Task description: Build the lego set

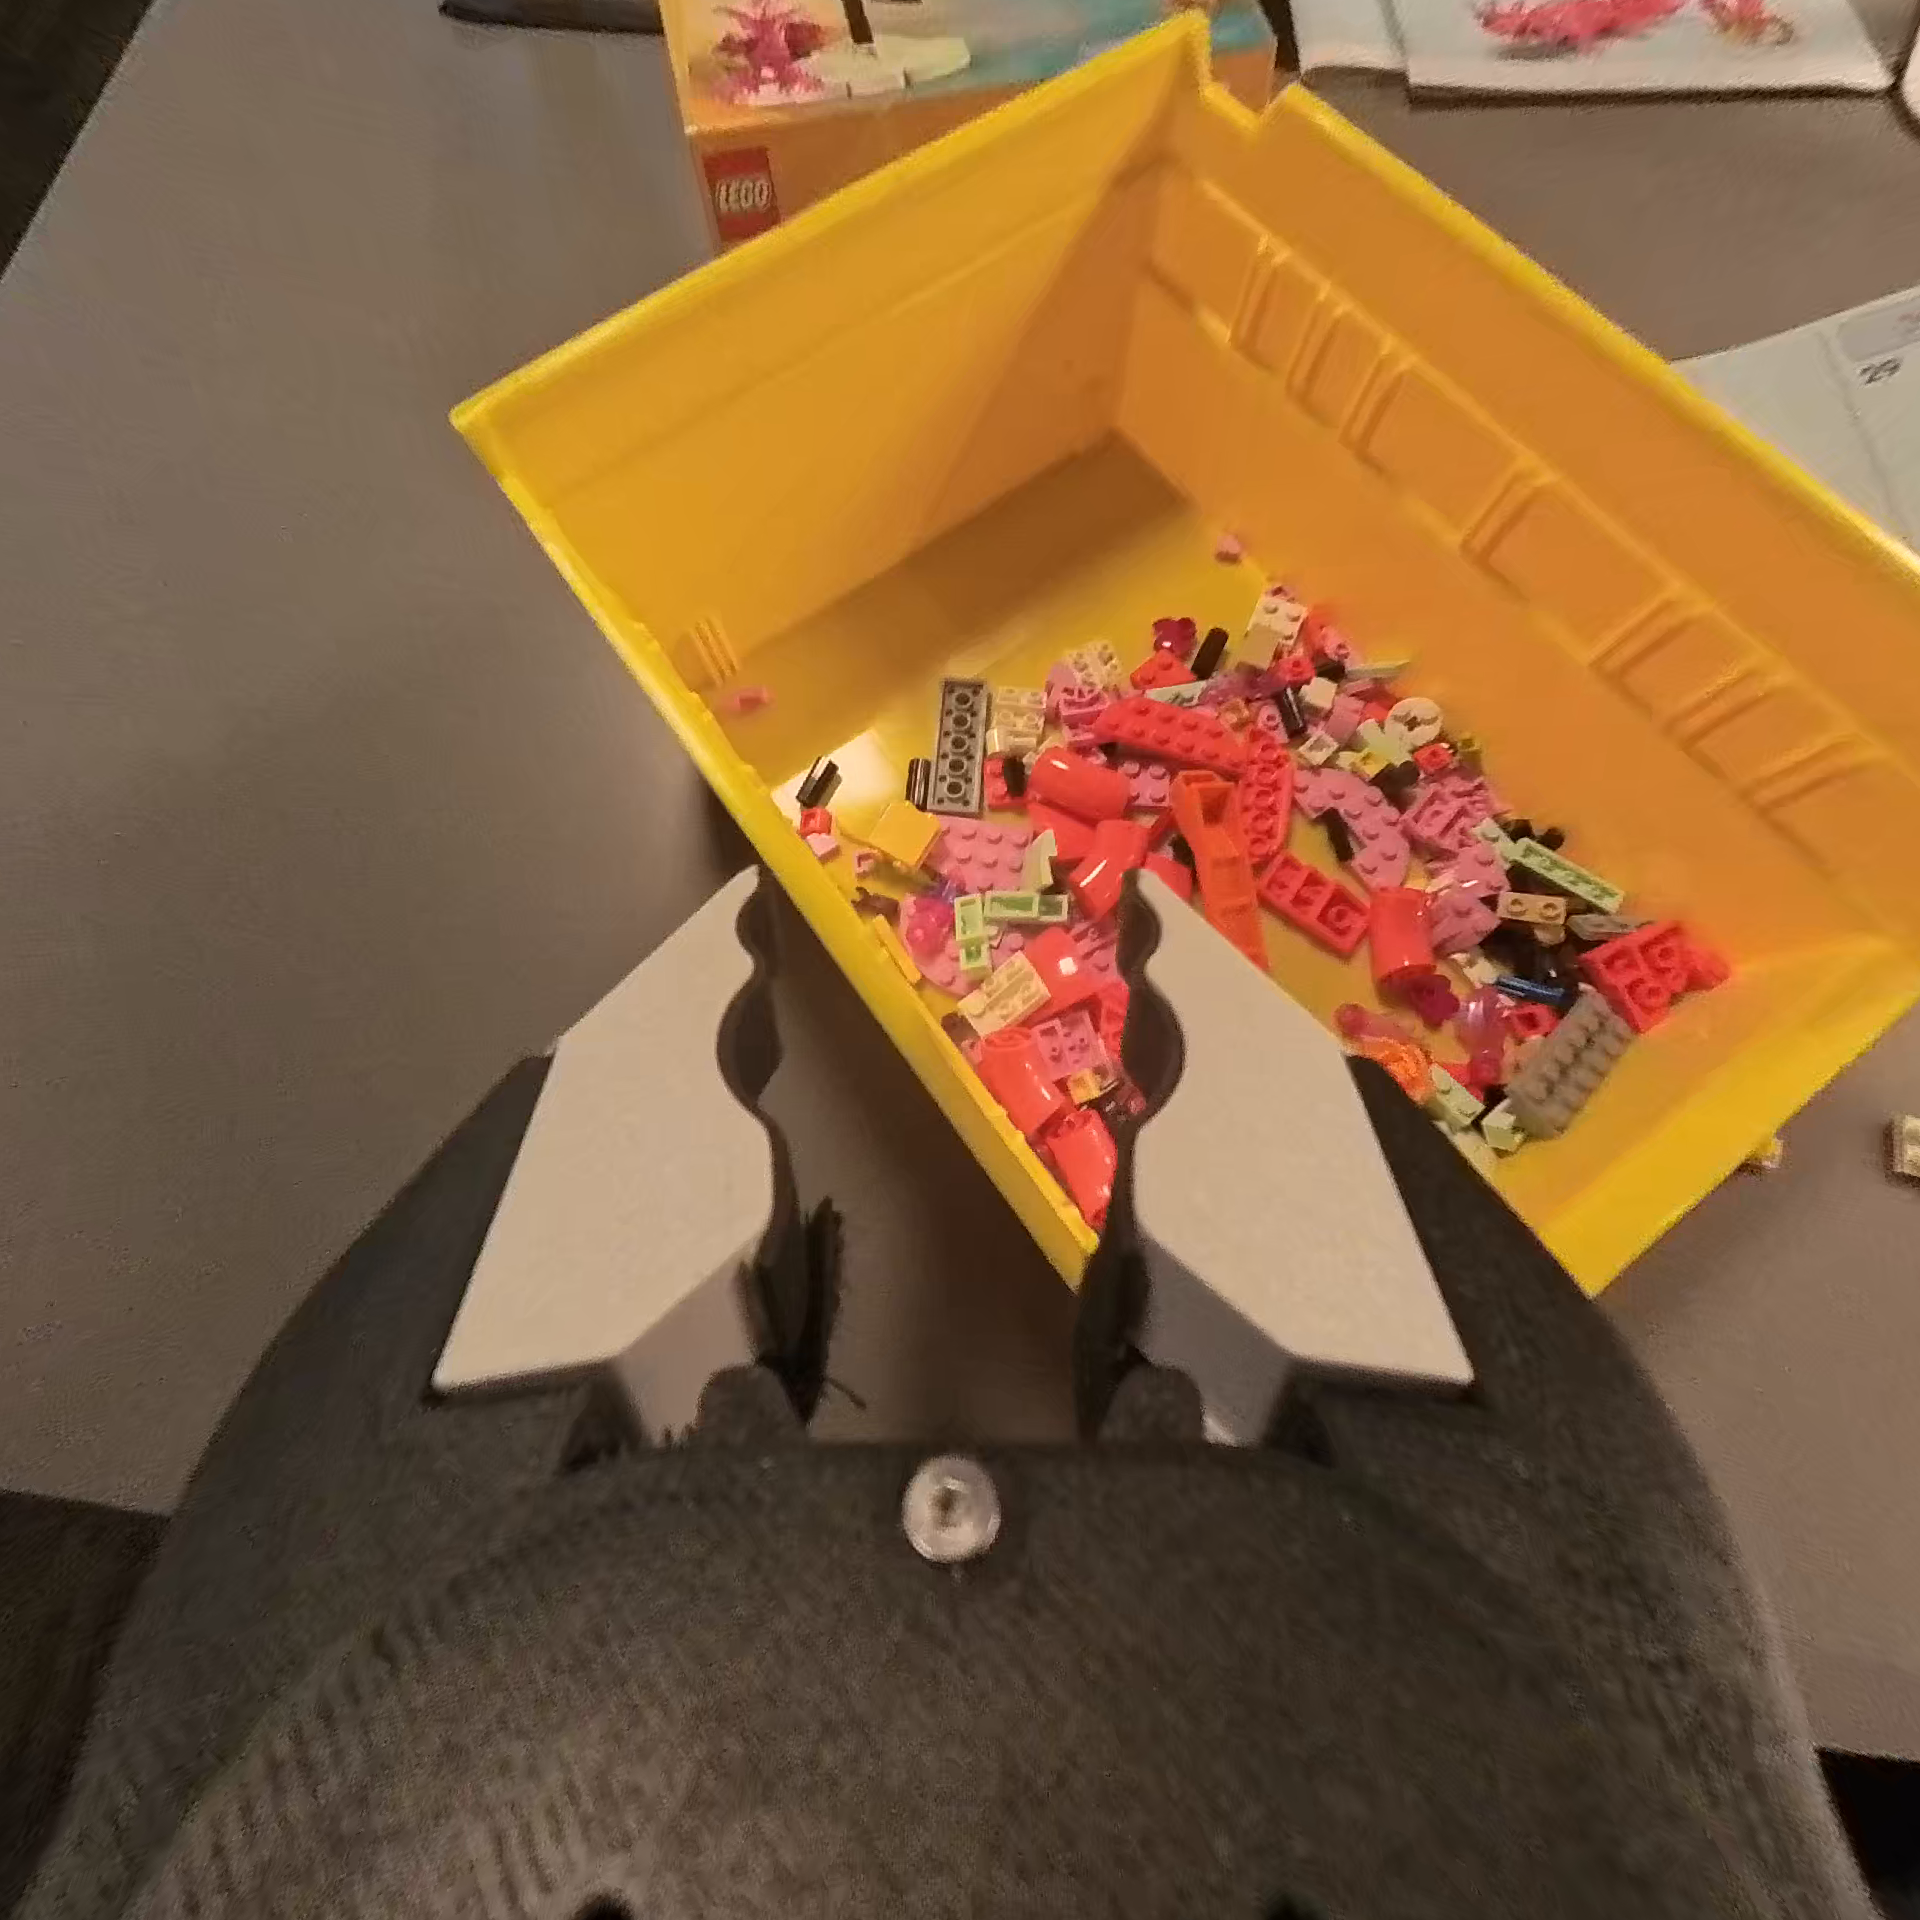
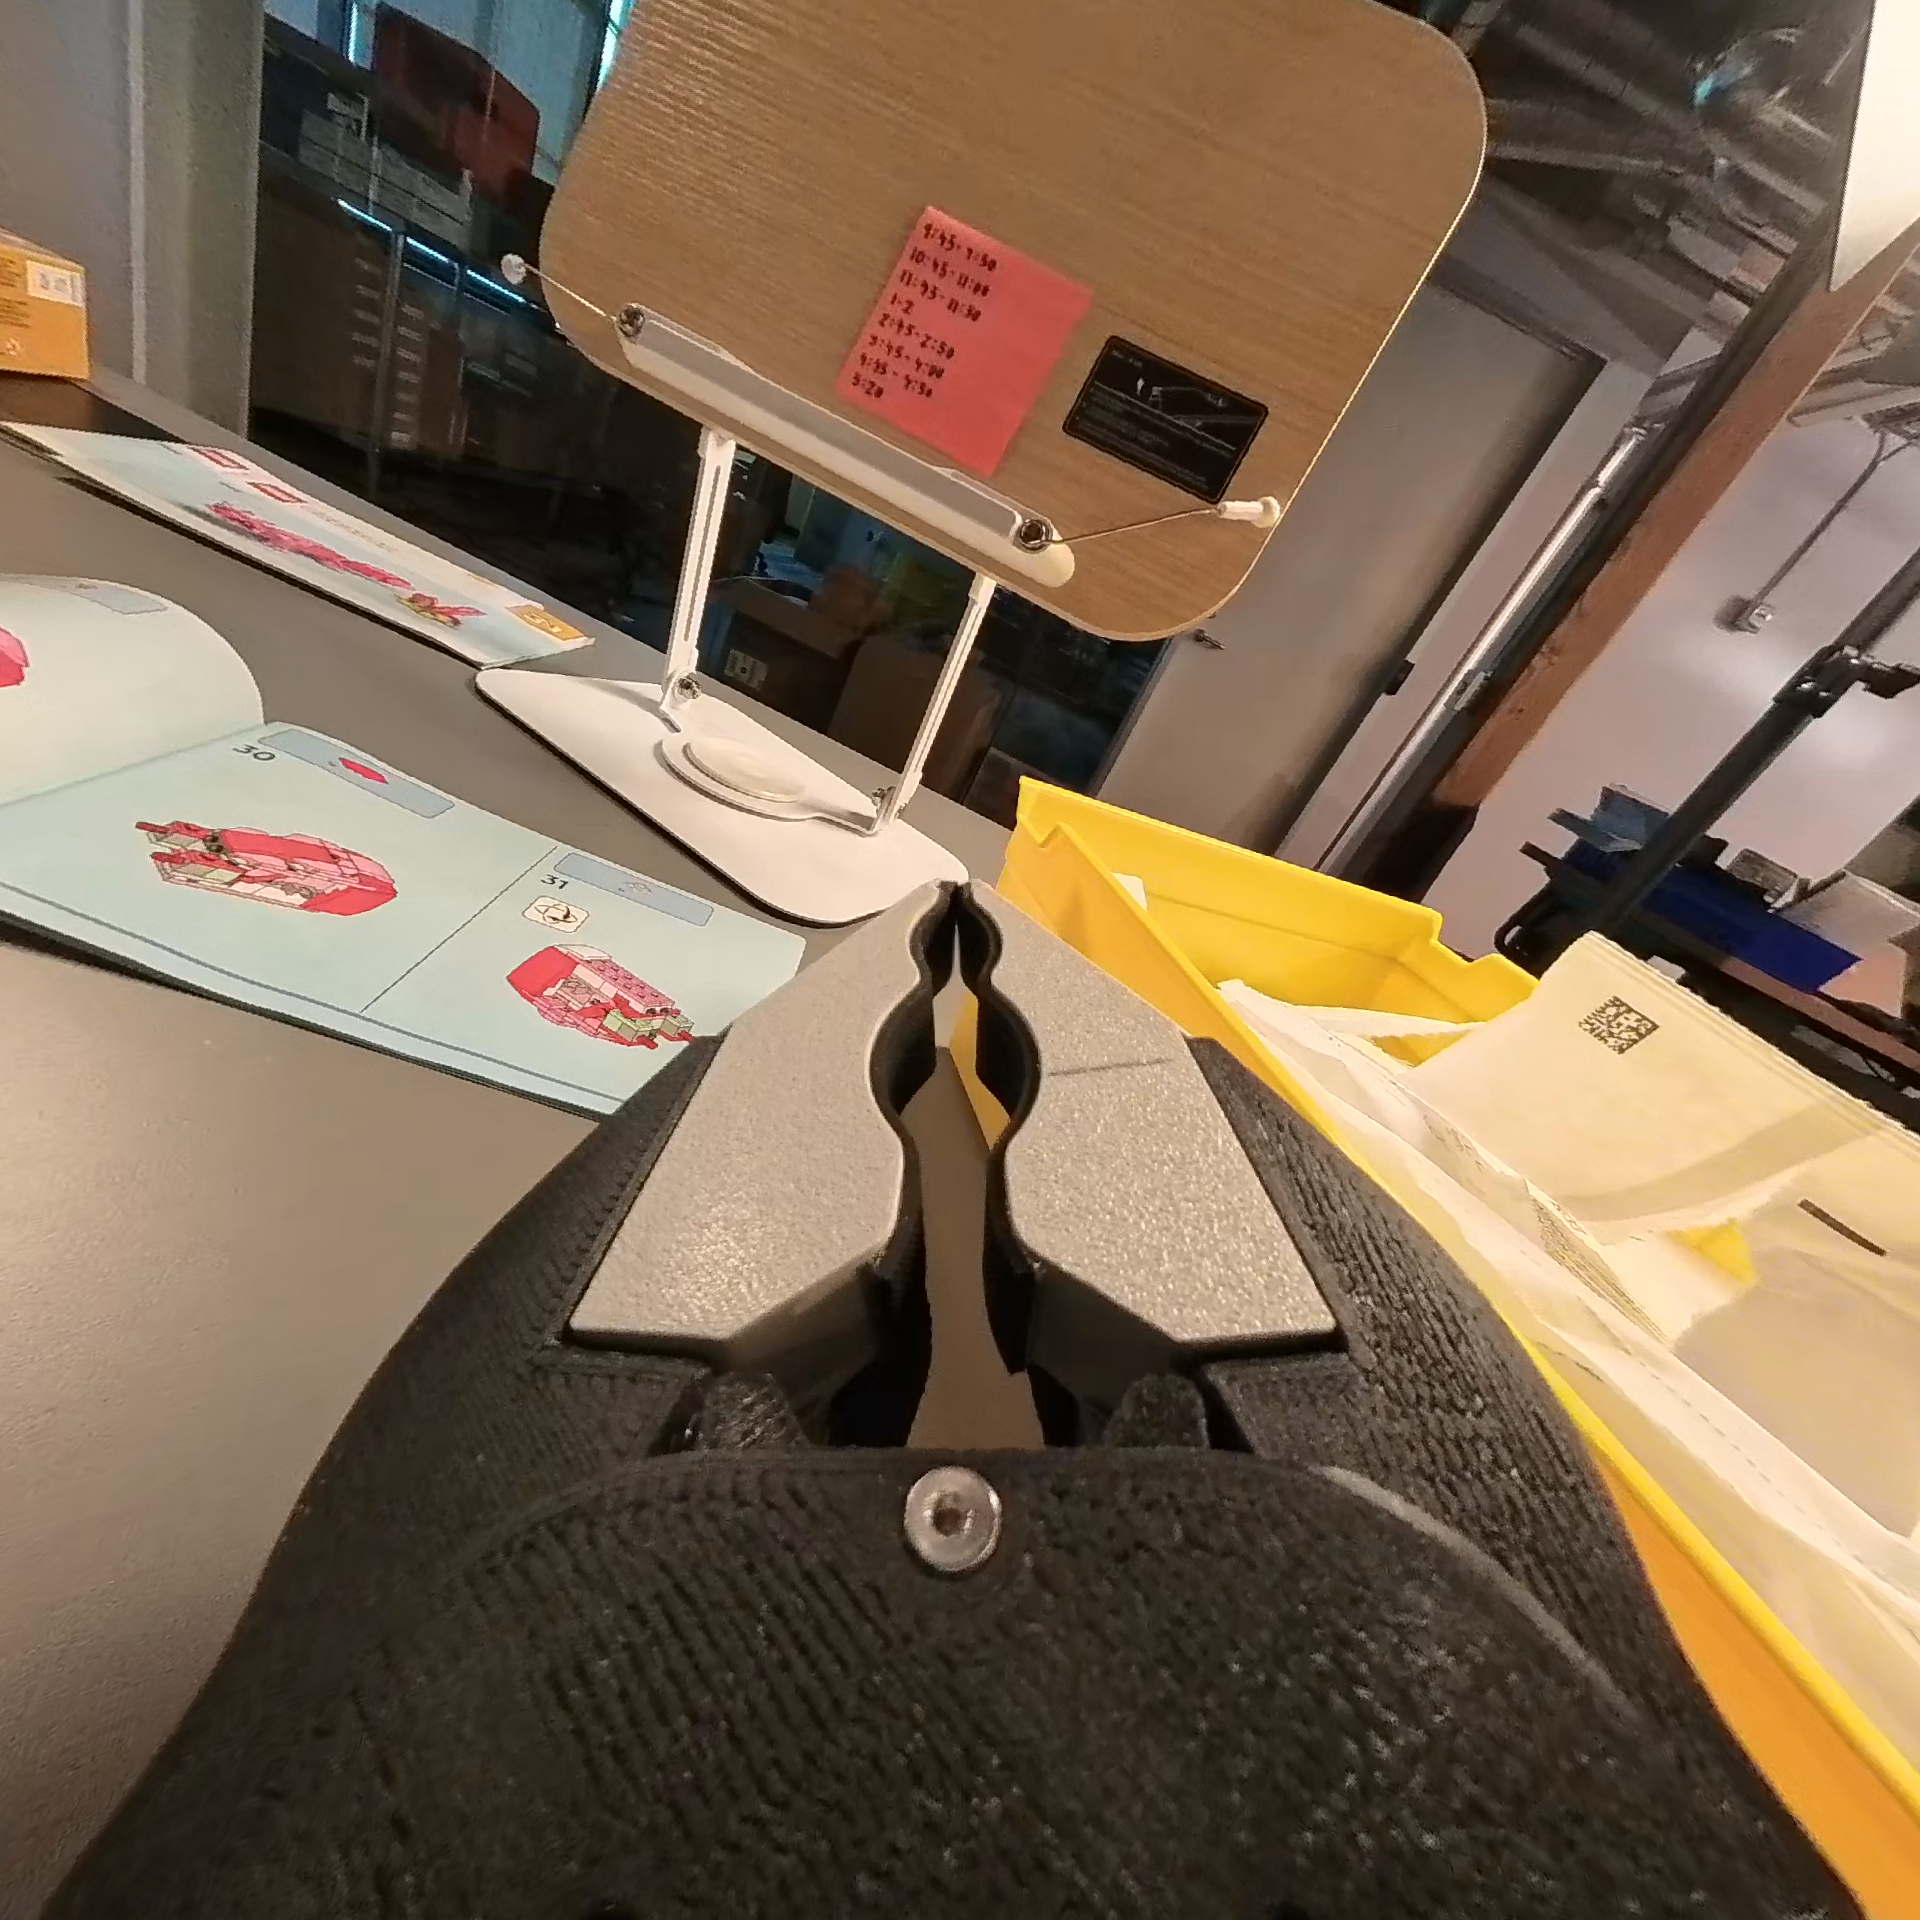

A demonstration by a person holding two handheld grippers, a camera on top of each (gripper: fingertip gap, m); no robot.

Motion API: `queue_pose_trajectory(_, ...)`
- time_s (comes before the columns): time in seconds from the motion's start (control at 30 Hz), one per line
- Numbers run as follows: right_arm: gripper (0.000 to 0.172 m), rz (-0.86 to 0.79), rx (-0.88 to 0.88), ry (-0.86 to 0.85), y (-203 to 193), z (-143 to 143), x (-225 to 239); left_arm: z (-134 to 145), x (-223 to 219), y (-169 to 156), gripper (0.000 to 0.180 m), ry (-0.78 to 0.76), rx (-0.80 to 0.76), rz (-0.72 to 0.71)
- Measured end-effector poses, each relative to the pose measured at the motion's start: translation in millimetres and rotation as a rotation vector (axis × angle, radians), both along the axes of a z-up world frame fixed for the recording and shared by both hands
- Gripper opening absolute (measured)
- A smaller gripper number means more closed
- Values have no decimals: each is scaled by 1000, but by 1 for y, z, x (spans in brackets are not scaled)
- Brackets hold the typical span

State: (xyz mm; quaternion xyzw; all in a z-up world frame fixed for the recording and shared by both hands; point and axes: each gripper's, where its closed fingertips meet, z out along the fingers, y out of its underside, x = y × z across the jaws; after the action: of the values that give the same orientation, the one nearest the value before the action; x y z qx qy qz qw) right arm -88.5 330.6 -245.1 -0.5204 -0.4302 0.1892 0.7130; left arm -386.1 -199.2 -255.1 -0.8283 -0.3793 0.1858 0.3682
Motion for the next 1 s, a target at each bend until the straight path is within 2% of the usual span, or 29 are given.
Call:
queue_pose_trajectory(0.13, 0, -6, -2, -1, 1, 0, 1, -2, 5, -10, 58, -6, -77, 19)
queue_pose_trajectory(0.27, 0, -10, 2, -11, 1, -1, 0, -7, 9, -22, 67, -14, -147, 45)
queue_pose_trajectory(0.5, 0, -12, 3, -15, 2, -2, 0, -13, -12, -66, 60, 18, -327, 160)
queue_pose_trajectory(0.6, 0, -14, 3, -13, 2, -2, 0, -2, -19, -73, 60, 84, -334, 171)
queue_pose_trajectory(0.67, 0, -15, 2, -11, 3, -1, 0, 15, -14, -56, 48, 136, -245, 84)
queue_pose_trajectory(0.73, 0, -17, 0, -9, 3, -1, 0, 30, -1, -29, 42, 106, -99, -53)
queue_pose_trajectory(0.8, 0, -16, 0, -8, 3, -1, 0, 38, 15, -8, 35, 38, -31, -199)
queue_pose_trajectory(0.9, 0, -13, 0, -7, 3, -1, 0, 25, 33, 7, 28, -97, -170, -391)
queue_pose_trajectory(1.0, 0, -8, -3, -3, 2, -1, 0, -15, 40, 1, 28, -252, -485, -510)
